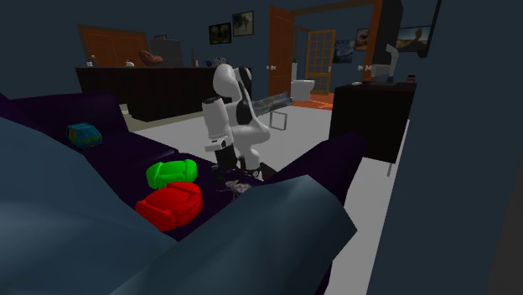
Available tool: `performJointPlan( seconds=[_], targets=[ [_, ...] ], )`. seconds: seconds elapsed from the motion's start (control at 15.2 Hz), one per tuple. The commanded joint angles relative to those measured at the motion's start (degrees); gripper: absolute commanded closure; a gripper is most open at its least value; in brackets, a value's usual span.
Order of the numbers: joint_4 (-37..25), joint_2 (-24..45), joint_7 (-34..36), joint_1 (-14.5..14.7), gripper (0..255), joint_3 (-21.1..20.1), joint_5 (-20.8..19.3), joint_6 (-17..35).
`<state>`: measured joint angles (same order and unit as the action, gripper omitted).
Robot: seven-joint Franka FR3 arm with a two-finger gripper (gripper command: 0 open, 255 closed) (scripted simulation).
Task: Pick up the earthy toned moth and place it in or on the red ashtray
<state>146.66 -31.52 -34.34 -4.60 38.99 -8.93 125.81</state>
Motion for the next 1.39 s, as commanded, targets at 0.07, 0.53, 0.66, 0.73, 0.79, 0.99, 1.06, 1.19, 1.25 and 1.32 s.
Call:
performJointPlan(
  seconds=[0.07, 0.53, 0.66, 0.73, 0.79, 0.99, 1.06, 1.19, 1.25, 1.32],
  targets=[
    [-1.3, -1.2, 0.6, -0.4, 255, -1.0, -0.1, -2.5],
    [-5.3, -3.1, 1.8, -0.6, 255, -3.0, 0.1, -8.3],
    [-6.5, -3.4, 2.0, -0.6, 255, -3.5, 0.2, -9.9],
    [-7.2, -3.6, 2.2, -0.6, 255, -3.7, 0.3, -10.7],
    [-7.8, -3.7, 2.3, -0.6, 255, -3.9, 0.4, -11.4],
    [-9.8, -4.1, 2.6, -0.5, 255, -4.6, 0.6, -13.8],
    [-10.5, -4.2, 2.7, -0.5, 255, -4.8, 0.7, -14.5],
    [-11.9, -4.3, 2.9, -0.4, 255, -5.2, 0.9, -16.1],
    [-12.6, -4.3, 3.0, -0.3, 255, -5.4, 1.0, -16.8],
    [-12.9, -4.4, 3.1, -0.3, 255, -5.5, 1.0, -17.1]
  ],
)
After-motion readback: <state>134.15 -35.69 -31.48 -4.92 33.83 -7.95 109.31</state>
